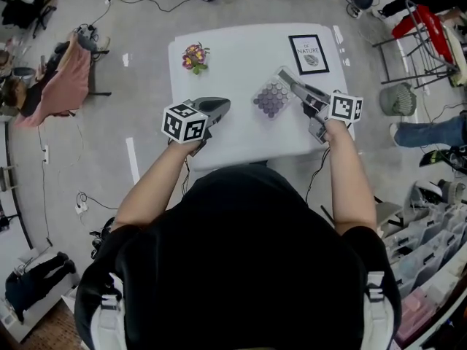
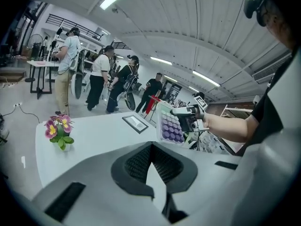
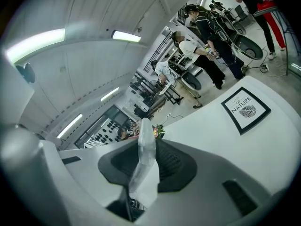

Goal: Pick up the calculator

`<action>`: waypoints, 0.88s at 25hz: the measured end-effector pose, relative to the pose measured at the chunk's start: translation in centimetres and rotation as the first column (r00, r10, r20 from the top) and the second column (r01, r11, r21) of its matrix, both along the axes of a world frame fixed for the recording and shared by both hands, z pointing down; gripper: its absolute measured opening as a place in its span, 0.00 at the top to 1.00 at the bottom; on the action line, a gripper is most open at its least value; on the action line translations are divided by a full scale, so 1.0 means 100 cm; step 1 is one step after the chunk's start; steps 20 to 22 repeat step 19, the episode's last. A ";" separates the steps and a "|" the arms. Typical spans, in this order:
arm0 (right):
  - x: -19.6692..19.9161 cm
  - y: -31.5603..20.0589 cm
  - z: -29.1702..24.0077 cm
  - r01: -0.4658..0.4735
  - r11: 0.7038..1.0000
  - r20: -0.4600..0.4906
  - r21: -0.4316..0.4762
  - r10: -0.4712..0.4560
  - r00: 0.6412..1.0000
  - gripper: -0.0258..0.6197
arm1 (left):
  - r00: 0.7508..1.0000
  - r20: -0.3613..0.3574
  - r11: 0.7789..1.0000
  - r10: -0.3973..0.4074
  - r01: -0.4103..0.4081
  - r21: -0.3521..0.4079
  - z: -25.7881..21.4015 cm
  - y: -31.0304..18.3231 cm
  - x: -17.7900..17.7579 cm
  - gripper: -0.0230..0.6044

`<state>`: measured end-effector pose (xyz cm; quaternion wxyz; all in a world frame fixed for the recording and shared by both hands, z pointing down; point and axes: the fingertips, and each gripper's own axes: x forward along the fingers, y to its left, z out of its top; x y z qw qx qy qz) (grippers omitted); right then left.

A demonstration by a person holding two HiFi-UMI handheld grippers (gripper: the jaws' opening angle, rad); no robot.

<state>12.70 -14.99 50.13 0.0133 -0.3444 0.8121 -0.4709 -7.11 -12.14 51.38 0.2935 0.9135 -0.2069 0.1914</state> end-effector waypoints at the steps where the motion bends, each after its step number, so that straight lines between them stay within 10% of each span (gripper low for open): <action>1: -0.002 0.003 -0.002 -0.002 1.000 -0.001 0.004 0.002 1.000 0.79 | 1.000 -0.003 1.000 0.000 0.000 0.006 -0.002 0.001 -0.003 0.94; 22: -0.022 0.064 -0.011 -0.016 1.000 -0.011 0.023 0.016 1.000 0.79 | 0.999 -0.010 0.999 0.032 -0.031 0.043 -0.019 0.042 -0.028 0.94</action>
